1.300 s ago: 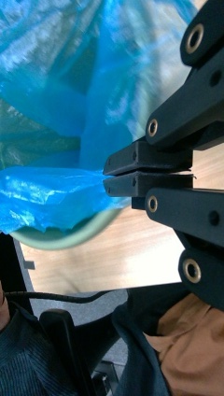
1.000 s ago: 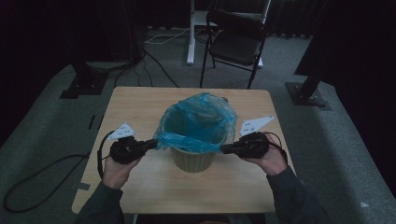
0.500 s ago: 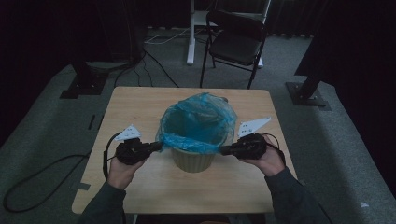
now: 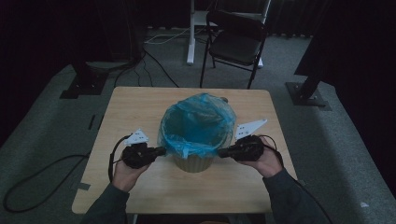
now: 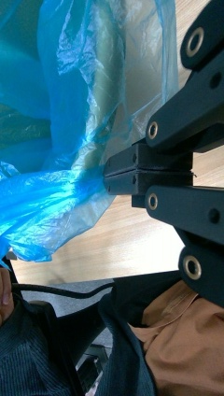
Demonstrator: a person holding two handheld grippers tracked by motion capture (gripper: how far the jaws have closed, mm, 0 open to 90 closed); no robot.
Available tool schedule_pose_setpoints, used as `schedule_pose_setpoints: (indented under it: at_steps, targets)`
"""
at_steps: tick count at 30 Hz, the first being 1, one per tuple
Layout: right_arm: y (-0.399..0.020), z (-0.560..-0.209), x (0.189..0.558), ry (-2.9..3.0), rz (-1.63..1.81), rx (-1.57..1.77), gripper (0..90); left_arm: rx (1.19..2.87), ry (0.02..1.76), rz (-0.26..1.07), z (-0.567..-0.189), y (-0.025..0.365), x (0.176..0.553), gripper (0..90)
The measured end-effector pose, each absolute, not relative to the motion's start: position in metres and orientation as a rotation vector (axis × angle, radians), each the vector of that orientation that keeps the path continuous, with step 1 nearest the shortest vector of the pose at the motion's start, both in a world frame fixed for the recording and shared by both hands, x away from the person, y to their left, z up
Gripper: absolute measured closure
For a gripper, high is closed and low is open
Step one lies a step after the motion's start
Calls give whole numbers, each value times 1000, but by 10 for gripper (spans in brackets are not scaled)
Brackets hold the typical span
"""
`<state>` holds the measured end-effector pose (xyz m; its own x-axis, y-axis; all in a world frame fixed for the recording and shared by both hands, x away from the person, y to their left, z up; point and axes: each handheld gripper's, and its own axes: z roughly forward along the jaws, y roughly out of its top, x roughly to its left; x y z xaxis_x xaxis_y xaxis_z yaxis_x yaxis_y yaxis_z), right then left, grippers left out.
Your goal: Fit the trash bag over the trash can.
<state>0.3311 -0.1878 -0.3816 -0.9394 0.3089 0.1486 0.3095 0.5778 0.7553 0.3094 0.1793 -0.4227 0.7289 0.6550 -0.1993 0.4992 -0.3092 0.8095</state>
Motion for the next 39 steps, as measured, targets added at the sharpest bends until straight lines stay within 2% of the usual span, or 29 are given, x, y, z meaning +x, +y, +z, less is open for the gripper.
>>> schedule_pose_setpoints:
  at_steps: [16,26,30,34,37,39]
  targets:
    - [-186,-392,332,-2804,-1266,-544,899,2027,898,193,-438,173,312,892]
    - [-197,-397,337,-2820,-1244,-610,899,1987,973,188,-442,186,318,882]
    - [-199,-399,337,-2839,-1224,-630,896,1946,1002,188,-439,193,318,775]
    - [-204,-393,336,-2831,-1265,-634,805,1882,996,180,-431,202,315,667]
    - [-210,-385,335,-2832,-1303,-639,748,1857,998,199,-424,208,313,634]
    - [-214,-380,334,-2836,-1321,-652,742,1842,996,212,-420,211,313,618]
